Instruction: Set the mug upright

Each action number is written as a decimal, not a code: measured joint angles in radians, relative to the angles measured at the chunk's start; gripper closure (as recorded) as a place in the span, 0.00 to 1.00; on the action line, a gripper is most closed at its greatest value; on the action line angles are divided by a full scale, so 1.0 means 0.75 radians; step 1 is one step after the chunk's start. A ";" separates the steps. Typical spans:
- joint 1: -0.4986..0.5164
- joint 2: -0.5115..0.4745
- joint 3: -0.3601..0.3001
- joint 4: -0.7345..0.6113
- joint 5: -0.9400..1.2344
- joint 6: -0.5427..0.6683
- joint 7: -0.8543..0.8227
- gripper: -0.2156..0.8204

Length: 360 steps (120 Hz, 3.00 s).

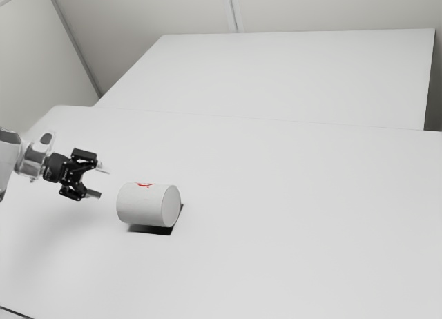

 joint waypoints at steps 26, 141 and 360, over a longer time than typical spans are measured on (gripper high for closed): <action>0.036 0.139 0.005 -0.006 -0.194 -0.037 0.296 0.23; -0.058 0.145 -0.021 -0.107 -0.404 -0.115 0.687 0.70; -0.188 -0.351 -0.557 -0.142 1.318 0.518 -0.529 0.61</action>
